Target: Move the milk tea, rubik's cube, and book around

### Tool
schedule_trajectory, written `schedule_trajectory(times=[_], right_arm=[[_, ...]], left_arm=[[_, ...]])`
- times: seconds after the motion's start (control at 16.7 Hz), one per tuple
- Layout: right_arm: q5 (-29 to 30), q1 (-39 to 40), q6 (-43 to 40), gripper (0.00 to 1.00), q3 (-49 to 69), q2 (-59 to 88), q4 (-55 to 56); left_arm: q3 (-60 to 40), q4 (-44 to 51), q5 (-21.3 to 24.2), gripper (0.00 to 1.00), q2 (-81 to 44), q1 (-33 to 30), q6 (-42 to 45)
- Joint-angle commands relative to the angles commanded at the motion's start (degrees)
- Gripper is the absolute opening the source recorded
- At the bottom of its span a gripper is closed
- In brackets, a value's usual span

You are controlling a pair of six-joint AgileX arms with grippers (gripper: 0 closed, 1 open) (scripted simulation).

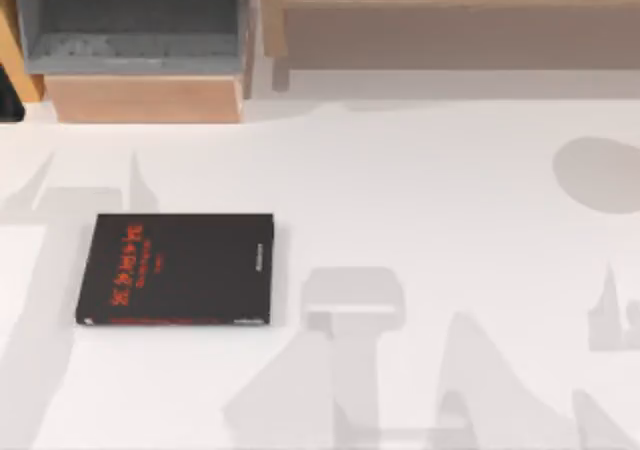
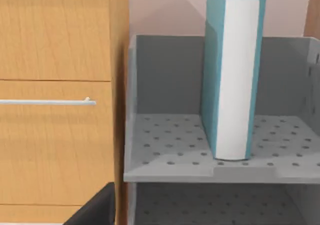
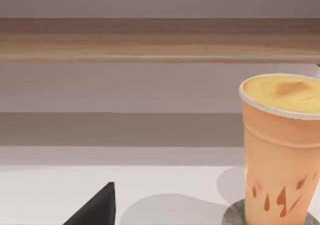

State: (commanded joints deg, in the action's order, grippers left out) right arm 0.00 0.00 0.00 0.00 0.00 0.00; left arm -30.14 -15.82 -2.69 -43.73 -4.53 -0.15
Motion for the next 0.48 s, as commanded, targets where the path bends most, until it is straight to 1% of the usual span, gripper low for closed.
schedule_trajectory(times=[0.3,0.48], right_arm=[[0.0,0.0,0.0,1.0,0.0,0.0,0.0],[0.0,0.0,0.0,1.0,0.0,0.0,0.0]], left_arm=[[-18.56,-9.79,-1.9,1.0,-29.86,-2.53,-0.08],[-28.24,-14.91,-3.01,1.0,-45.53,-3.7,-0.12]])
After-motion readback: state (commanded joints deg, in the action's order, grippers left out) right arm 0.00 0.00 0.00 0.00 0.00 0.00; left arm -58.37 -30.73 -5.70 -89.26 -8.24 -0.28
